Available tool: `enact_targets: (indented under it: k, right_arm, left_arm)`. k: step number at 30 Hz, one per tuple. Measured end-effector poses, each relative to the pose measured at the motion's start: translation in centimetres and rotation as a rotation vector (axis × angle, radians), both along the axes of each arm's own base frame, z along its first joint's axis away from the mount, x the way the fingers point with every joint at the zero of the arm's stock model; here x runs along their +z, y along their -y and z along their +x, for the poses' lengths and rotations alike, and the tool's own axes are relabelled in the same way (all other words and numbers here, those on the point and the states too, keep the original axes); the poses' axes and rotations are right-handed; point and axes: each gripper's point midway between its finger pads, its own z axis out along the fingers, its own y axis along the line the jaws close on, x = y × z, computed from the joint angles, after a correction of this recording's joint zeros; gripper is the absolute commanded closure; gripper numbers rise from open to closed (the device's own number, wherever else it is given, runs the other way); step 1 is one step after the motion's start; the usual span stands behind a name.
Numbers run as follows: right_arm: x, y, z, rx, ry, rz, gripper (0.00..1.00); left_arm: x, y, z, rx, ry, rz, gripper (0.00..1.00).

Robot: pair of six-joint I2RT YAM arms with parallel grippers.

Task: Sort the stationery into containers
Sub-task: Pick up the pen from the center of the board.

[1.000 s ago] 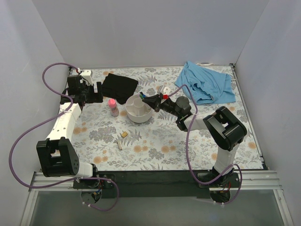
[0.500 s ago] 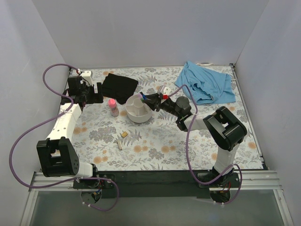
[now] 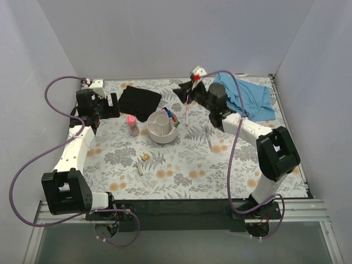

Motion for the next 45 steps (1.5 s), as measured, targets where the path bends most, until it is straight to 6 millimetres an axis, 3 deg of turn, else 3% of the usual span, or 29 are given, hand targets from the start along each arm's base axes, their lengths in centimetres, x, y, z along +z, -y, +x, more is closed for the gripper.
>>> enact_targets:
  k: [1,3,5,7,8,10,13,15,17,24,31,39,45]
  right_arm:
    - [1.4,0.7,2.4,-0.044,-0.056,0.013,0.32]
    - [2.6,2.2,6.4,-0.116,-0.169,0.006,0.33]
    - [2.7,3.6,10.9,-0.188,-0.28,-0.006,0.28]
    - [0.0,5.5,13.9,-0.257,-0.4,-0.033,0.3]
    - [-2.7,6.8,14.5,-0.29,-0.478,-0.065,0.33]
    - [-8.4,8.7,14.2,-0.333,-0.646,-0.134,0.46]
    - [-17.1,10.6,12.1,-0.373,-0.897,-0.229,0.5]
    - [-20.3,11.0,10.2,-0.377,-1.007,-0.27,0.51]
    - [-22.1,10.8,8.6,-0.371,-1.077,-0.305,0.51]
    - [-21.1,7.2,7.3,-0.308,-1.069,-0.315,0.5]
    - [-19.6,3.6,9.7,-0.335,-0.98,-0.32,0.5]
    - [-22.1,5.5,10.0,-0.548,-0.986,-0.398,0.57]
    - [-22.7,5.3,10.4,-0.579,-0.975,-0.416,0.59]
  left_arm:
    - [0.3,0.0,0.0,0.003,0.013,-0.004,0.14]
    - [0.6,0.1,-0.2,0.006,0.033,-0.012,0.14]
    - [0.6,0.4,-0.6,0.003,0.041,-0.025,0.15]
    - [0.1,0.7,-1.2,-0.005,0.032,-0.042,0.15]
    - [-0.1,0.9,-1.4,-0.013,0.026,-0.051,0.18]
    - [0.0,1.5,-1.5,-0.039,0.027,-0.068,0.21]
    - [1.0,2.4,-1.8,-0.087,0.036,-0.095,0.24]
    - [1.8,2.8,-1.9,-0.107,0.052,-0.103,0.24]
    - [2.6,3.1,-2.3,-0.122,0.069,-0.109,0.24]
    - [4.4,3.7,-3.6,-0.134,0.119,-0.134,0.24]
    - [3.3,3.9,-4.4,-0.132,0.085,-0.153,0.24]
    - [3.3,4.0,-4.8,-0.13,0.075,-0.156,0.24]
    - [3.4,4.0,-4.9,-0.129,0.078,-0.156,0.24]
